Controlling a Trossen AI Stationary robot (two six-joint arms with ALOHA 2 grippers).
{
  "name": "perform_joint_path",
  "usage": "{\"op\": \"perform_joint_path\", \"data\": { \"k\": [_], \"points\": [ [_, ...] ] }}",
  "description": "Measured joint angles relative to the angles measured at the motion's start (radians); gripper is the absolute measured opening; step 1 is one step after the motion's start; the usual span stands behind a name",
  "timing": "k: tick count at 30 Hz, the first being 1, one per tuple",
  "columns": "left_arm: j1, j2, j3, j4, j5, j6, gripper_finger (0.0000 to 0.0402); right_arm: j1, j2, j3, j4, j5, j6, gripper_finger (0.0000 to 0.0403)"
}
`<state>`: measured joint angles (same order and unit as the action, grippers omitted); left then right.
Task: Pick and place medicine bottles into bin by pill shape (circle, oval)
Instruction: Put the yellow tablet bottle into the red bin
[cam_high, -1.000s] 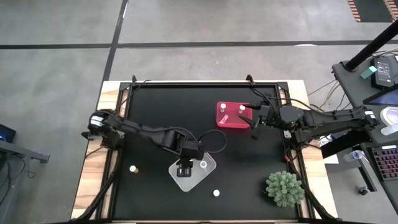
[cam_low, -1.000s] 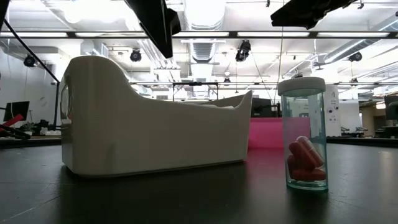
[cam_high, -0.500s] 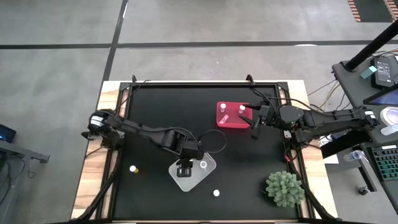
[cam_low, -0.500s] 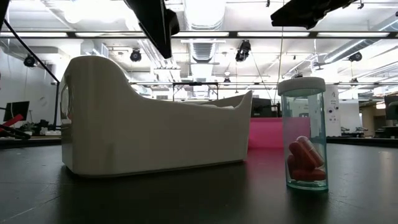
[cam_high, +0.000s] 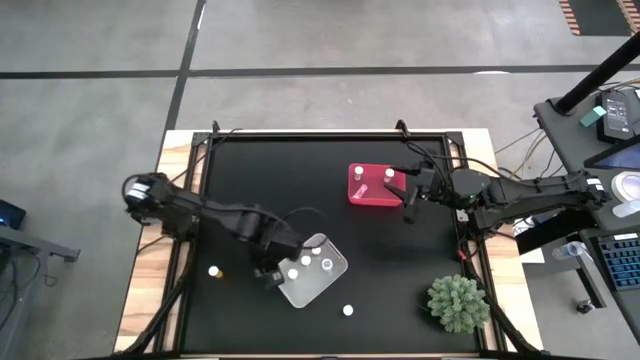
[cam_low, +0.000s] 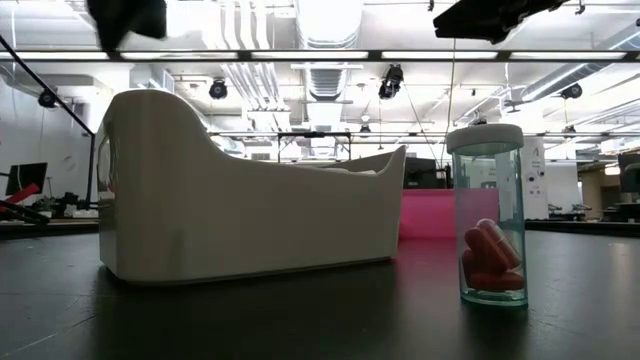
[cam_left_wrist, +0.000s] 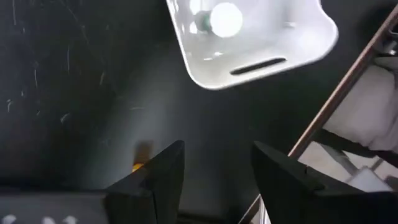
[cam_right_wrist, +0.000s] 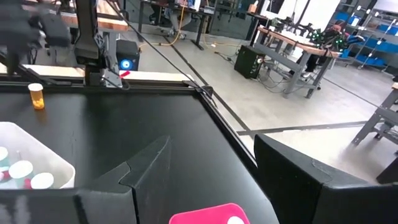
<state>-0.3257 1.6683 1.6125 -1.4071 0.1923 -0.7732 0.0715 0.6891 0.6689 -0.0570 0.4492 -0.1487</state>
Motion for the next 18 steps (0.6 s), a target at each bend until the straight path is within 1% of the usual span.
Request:
{"op": "perform_joint_path", "data": {
  "k": [7, 10, 12, 15, 18],
  "points": [
    [-0.105, -0.065, -0.018, 0.001, -0.121, -0.128, 0.0169, 0.0, 0.0, 0.0, -0.02, 0.0, 0.007, 0.0224],
    [-0.141, -0.093, -0.038, 0.003, -0.154, -0.16, 0.0169, 0.0, 0.0, 0.0, -0.02, 0.0, 0.007, 0.0224],
    [-0.152, -0.112, -0.071, 0.004, -0.159, -0.205, 0.0169, 0.0, 0.0, 0.0, -0.02, 0.0, 0.008, 0.0224],
    [-0.179, -0.149, -0.139, 0.007, -0.161, -0.331, 0.0169, 0.0, 0.0, -0.001, -0.023, 0.0, 0.02, 0.0224],
    [-0.219, -0.185, -0.205, 0.029, -0.126, -0.462, 0.0169, 0.0, 0.0, -0.002, -0.025, 0.0, 0.016, 0.0224]
  ]
}}
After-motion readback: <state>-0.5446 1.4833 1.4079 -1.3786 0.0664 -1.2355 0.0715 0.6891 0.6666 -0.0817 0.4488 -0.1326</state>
